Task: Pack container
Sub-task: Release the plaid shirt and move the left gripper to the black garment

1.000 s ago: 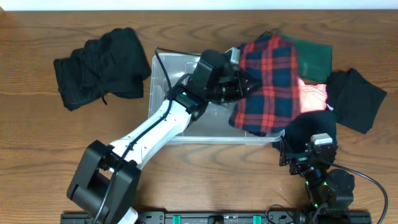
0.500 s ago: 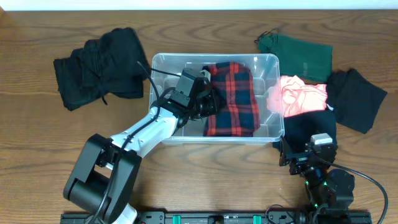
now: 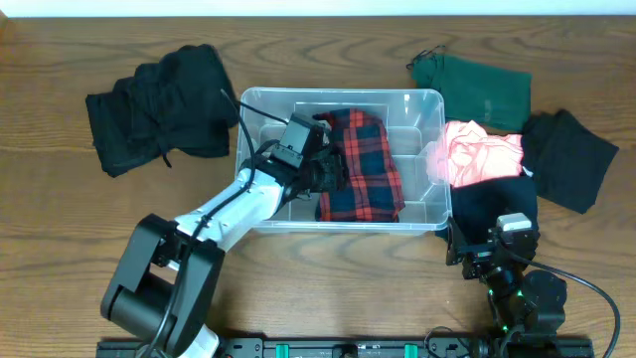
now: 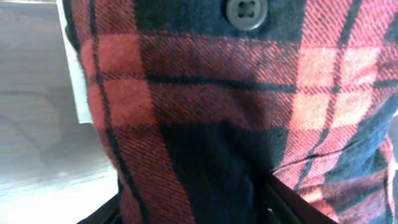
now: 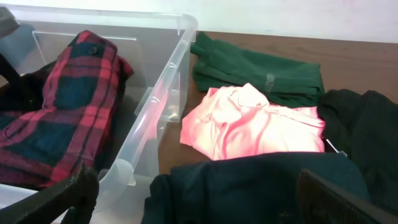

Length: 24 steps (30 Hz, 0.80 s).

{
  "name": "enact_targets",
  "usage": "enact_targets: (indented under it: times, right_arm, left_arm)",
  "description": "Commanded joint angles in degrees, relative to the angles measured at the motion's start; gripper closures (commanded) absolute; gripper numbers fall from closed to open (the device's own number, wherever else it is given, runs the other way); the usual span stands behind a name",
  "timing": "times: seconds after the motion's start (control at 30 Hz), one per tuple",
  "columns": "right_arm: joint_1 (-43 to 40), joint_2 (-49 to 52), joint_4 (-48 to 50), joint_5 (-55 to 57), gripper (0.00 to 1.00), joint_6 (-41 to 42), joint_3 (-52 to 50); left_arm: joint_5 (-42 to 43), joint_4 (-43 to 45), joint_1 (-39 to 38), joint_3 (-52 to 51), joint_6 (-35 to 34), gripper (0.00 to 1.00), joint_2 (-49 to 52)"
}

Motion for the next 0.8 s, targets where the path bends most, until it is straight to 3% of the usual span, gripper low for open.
enact_targets:
  times: [0.0,0.1,0.47,0.77]
  right_arm:
    - [-0.4,-0.3,-0.2,0.0,0.01,0.4,-0.1]
    - [-0.4,-0.3,-0.2,0.0,0.01,0.4,-0.1]
    - [-0.4,-0.3,-0.2,0.0,0.01,0.4,-0.1]
    - [-0.4,-0.3,-0.2,0.0,0.01,0.4,-0.1]
  left_arm:
    - [-1.8,-3.1,1.4,4.5,4.3,0.45,-0.1]
    - [-1.8,-6.7,2.6,8.5,6.4,0.4,-1.0]
    - [-6.5,-24.6,11.3,24.5,8.7,0.38,-6.2]
    - [-3.8,-36.8,35.0,29.5,8.8,0.25,-10.8]
